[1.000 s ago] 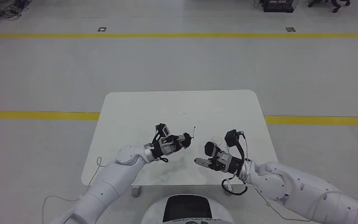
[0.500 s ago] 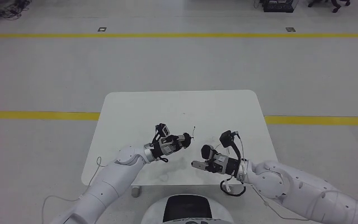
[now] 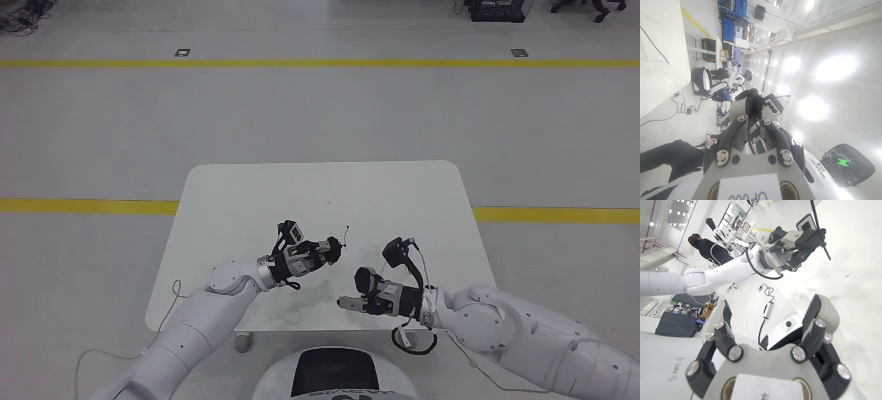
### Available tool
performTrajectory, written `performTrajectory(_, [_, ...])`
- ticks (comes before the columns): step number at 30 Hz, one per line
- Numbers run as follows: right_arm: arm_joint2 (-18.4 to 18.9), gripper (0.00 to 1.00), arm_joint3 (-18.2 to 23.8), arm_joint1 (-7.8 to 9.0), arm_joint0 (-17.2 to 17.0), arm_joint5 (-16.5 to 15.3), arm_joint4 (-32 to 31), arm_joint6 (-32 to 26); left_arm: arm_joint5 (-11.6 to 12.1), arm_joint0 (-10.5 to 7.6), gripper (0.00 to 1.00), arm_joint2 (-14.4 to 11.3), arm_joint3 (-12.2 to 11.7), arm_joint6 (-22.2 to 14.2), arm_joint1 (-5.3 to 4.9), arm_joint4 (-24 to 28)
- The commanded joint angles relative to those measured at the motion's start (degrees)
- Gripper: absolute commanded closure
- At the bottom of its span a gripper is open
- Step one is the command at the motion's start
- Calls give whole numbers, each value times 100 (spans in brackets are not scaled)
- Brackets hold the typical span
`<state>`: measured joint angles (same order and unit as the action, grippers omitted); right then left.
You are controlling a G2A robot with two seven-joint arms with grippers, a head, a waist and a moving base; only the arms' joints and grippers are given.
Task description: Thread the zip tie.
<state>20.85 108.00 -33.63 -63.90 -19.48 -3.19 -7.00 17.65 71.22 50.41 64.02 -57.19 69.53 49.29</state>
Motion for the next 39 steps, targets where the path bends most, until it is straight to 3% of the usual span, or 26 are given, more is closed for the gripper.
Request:
performTrajectory(1, [26, 0, -6, -15, -10, 0, 21, -83, -3, 0, 100, 0, -1, -4, 1, 1])
performTrajectory(22, [403, 0, 11, -222, -247, 0, 515, -1071, 4, -2, 100, 2, -28, -18, 7, 0])
performTrajectory(32, [939, 0, -109, -352, -576, 0, 1050, -1697, 4, -4, 100, -1, -20, -25, 8, -25])
performTrajectory(39, [1620, 0, -184, -453, -1036, 0, 1502, -2209, 4, -1, 100, 1, -16, -3, 9, -34])
